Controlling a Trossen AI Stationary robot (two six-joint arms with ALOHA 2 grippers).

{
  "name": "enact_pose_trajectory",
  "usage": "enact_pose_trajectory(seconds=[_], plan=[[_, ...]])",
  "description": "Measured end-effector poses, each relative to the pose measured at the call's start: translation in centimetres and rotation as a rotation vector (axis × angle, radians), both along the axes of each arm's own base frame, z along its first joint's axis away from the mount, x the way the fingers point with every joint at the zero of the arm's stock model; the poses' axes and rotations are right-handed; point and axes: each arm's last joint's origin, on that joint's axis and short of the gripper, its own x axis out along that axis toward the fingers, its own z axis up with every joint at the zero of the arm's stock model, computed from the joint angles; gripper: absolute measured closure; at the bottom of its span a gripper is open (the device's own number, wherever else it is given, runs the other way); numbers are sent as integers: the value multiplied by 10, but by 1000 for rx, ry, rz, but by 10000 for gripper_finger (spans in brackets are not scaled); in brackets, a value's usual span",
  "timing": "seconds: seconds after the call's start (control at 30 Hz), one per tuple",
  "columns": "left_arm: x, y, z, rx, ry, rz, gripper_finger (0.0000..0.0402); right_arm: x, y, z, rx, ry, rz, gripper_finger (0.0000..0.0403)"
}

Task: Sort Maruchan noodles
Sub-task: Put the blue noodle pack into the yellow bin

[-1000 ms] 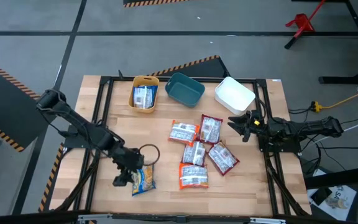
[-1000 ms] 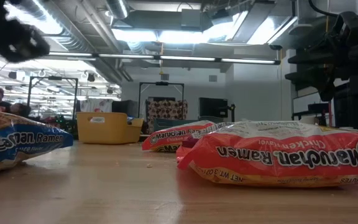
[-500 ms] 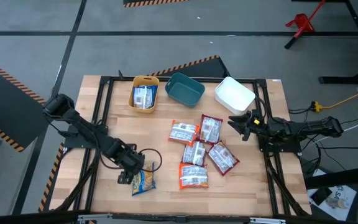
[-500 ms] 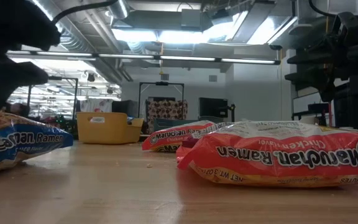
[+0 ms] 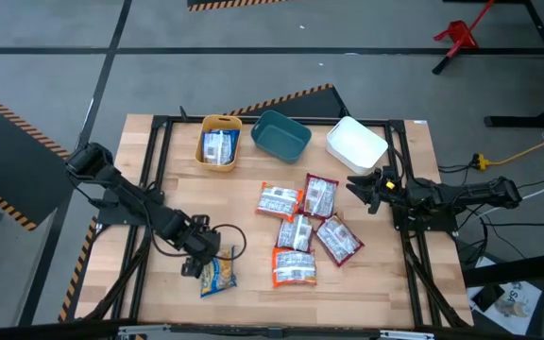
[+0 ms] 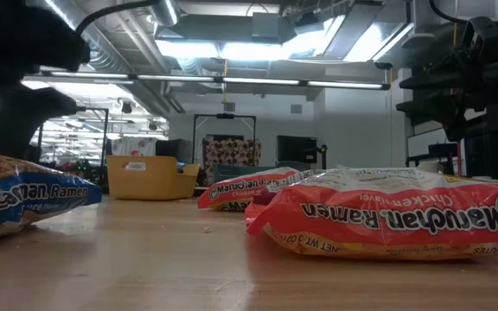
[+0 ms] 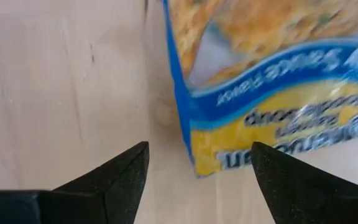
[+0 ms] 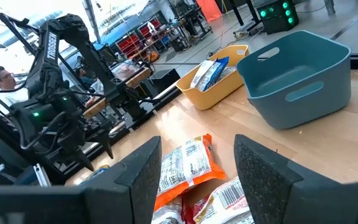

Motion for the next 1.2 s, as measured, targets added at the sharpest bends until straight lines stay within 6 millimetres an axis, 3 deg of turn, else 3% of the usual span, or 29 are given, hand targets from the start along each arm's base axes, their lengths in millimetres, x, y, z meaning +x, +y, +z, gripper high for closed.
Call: enact_pose_trajectory(seconds=[0.63, 1.2], plan=[[1, -6, 1, -55, -30, 110, 122, 0, 0, 0, -21, 6, 2, 212], [-17, -18, -16, -75, -37, 31, 122, 0, 0, 0, -25, 7, 2, 212]])
